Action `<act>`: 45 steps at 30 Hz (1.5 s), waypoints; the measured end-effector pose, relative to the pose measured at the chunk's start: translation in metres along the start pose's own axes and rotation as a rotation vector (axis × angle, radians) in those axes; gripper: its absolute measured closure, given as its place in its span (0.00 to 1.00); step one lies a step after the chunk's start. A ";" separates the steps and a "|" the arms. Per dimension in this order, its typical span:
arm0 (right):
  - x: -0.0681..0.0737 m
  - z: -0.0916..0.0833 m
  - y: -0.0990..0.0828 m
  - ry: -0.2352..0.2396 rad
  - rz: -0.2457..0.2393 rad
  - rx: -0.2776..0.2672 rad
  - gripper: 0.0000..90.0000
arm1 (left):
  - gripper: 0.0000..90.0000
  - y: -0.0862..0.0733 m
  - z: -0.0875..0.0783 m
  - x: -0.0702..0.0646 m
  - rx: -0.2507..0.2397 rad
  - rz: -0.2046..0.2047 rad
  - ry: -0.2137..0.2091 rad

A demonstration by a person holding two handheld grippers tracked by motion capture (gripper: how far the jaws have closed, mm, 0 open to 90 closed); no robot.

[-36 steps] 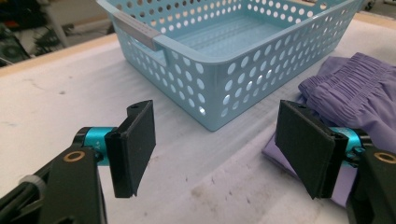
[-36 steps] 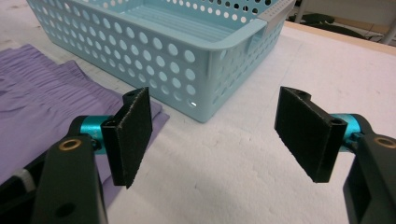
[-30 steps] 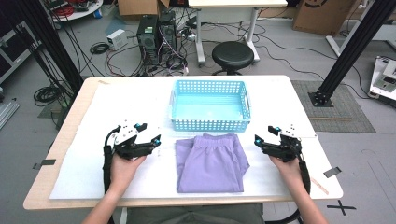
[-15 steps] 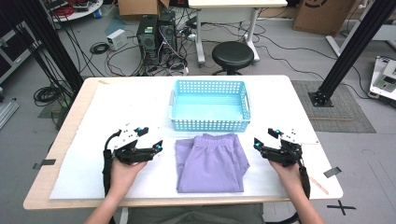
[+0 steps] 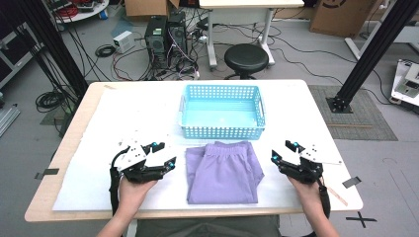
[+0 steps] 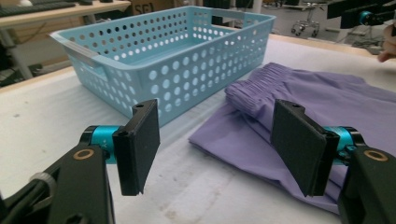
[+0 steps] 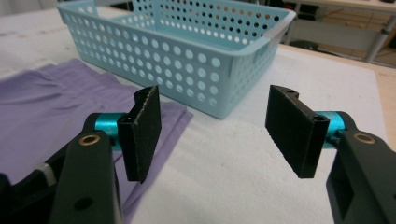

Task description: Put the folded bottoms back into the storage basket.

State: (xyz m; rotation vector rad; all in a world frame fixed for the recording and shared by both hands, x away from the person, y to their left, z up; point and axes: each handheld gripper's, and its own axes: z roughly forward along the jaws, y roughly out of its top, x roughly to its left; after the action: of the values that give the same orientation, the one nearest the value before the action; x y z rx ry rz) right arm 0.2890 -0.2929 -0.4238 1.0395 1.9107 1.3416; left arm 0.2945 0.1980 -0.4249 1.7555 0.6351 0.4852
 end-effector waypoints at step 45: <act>0.038 0.007 -0.008 0.159 0.128 0.203 0.28 | 0.32 -0.017 0.043 -0.032 0.363 -0.434 -0.135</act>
State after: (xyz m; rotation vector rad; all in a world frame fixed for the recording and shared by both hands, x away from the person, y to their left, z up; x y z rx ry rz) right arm 0.2726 -0.2581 -0.4342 1.2028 2.1658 1.3573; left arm 0.2935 0.1486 -0.4529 1.8943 1.0227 -0.0541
